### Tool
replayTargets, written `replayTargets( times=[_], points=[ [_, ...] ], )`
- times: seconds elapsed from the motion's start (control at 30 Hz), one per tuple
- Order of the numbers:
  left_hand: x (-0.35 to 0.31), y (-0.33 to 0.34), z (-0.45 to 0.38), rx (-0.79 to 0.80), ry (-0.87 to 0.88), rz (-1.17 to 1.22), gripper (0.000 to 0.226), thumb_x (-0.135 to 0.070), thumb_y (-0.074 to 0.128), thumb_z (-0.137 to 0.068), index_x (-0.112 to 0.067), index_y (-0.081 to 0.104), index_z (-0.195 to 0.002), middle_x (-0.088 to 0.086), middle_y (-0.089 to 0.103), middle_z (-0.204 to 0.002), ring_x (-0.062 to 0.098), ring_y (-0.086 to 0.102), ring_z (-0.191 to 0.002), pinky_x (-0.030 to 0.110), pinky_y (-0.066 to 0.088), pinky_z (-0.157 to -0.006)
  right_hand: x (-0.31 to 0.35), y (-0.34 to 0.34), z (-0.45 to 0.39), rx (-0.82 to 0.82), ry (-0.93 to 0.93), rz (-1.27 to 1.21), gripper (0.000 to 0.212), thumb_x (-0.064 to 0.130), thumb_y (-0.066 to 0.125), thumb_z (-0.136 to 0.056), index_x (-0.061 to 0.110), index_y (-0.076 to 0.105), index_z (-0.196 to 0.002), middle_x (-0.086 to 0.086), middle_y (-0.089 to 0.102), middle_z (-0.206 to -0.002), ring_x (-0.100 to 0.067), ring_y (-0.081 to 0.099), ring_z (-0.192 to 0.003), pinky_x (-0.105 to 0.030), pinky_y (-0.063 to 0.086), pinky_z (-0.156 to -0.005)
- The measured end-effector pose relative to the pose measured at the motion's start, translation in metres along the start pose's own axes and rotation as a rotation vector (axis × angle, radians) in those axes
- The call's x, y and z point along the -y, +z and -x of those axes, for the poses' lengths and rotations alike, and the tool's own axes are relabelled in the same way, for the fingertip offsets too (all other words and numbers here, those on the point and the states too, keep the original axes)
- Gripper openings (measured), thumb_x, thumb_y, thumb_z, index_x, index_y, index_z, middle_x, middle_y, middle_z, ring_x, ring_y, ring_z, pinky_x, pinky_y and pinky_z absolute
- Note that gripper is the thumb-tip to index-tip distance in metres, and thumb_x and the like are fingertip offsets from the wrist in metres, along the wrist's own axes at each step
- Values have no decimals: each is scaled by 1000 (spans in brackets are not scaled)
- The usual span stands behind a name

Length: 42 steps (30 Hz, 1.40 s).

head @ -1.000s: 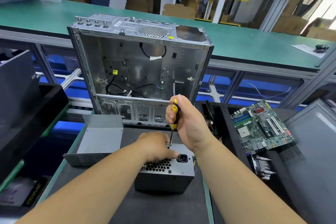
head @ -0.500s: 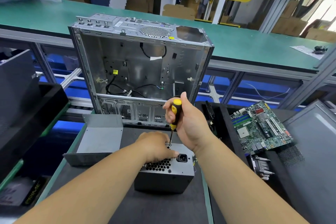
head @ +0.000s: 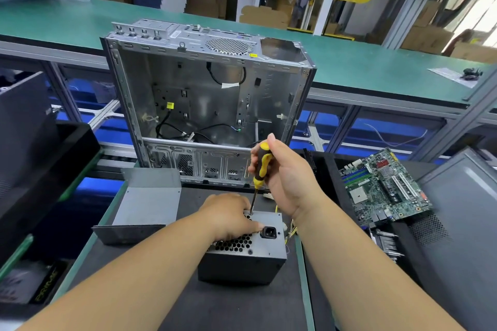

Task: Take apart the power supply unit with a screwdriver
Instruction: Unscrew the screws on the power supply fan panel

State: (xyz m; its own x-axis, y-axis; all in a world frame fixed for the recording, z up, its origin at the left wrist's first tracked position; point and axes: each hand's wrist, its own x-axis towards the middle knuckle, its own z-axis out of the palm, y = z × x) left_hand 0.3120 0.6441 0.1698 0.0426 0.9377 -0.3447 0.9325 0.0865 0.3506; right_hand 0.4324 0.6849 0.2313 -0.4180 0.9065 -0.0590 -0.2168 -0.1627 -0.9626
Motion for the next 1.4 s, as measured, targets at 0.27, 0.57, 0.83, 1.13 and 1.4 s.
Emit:
replayTargets(
  times=[0.27,0.57,0.83,1.13,1.4],
  points=[
    [-2,-2,3,6,-4,3,39,-65,55,-86,-29,42,-91,-10,42,-83,16,42,-89,31,33,-76,-7,16,2,77,-7,-24,55,46,28,-106,12,55,-72,1,37,-56,-13,31,-54,-26,28,-57],
    [-1,-2,3,-6,16,0,39,-65,54,-87,-28,50,-99,-9,44,-88,16,41,-91,32,32,-79,-3,2,1,1,-25,57,26,32,48,-103,15,50,-83,2,60,-73,-14,58,-67,-39,44,-82],
    [2,2,-3,-3,22,-10,40,-67,54,-85,-30,49,-101,-8,46,-95,16,41,-91,31,31,-80,-8,6,1,80,28,-75,59,42,30,-107,8,60,-68,-3,37,-54,-17,36,-56,-29,35,-64],
    [4,4,-4,-23,19,4,52,-67,54,-85,-20,57,-108,-9,39,-84,17,38,-89,32,30,-79,-12,-2,1,83,-2,-58,32,44,46,-97,14,44,-87,0,48,-62,-16,42,-59,-31,36,-67],
    [4,4,-5,-22,32,-4,46,-66,53,-86,-26,55,-109,-8,45,-97,15,38,-92,31,30,-82,-6,4,2,55,27,20,59,47,33,-105,13,68,-72,-1,53,-63,-17,49,-62,-30,45,-74]
  ],
)
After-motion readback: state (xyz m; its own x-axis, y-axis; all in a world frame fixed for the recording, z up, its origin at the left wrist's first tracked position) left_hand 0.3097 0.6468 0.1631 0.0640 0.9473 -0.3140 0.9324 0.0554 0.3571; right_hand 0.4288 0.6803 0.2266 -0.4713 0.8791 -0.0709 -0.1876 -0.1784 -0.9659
